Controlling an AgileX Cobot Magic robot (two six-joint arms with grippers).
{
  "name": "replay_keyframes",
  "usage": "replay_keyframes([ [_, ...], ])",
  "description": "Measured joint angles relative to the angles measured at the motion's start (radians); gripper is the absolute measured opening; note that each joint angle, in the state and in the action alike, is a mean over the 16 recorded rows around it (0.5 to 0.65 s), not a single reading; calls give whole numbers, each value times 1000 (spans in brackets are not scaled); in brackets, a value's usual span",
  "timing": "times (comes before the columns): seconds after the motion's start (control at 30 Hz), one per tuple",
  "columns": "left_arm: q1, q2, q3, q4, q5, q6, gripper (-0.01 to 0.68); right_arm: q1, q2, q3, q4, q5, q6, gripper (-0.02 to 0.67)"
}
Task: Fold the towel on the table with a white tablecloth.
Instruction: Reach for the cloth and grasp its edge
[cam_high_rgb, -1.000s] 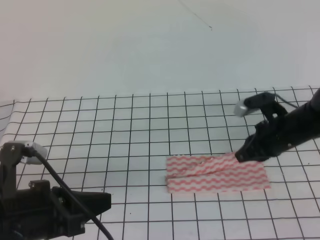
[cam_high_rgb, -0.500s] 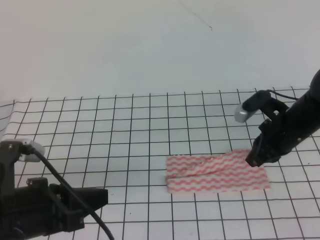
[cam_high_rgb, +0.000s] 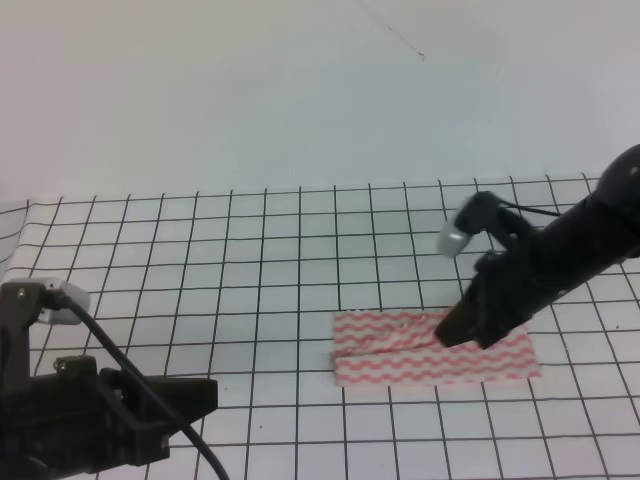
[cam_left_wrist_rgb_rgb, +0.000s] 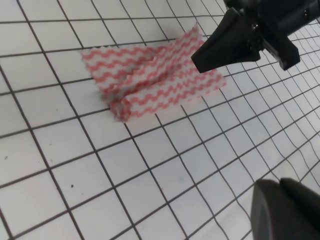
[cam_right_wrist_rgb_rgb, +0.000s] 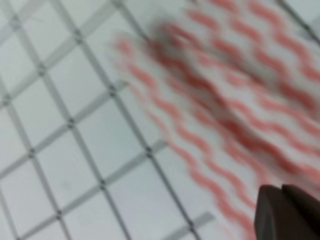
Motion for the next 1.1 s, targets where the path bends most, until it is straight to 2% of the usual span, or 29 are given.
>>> replay_keyframes([
  [0.1, 0, 0, 0, 0, -1, 4, -1, 40, 0, 0, 55, -19, -73, -1],
  [0.23, 0, 0, 0, 0, -2, 11, -2, 98, 1, -14, 68, -60, -97, 2],
  [0.47, 0, 0, 0, 0, -3, 17, -2, 185, 20, -100, -144, -102, 6, 40],
  [0.77, 0, 0, 0, 1, 4, 25, -2, 226, 80, -308, -469, 68, 144, 196],
  [0.93, 0, 0, 0, 8, 13, 29, -2, 229, 122, -401, -531, 154, 153, 269],
  [1.1, 0, 0, 0, 19, 24, 31, -2, 230, 159, -458, -534, 205, 126, 295],
])
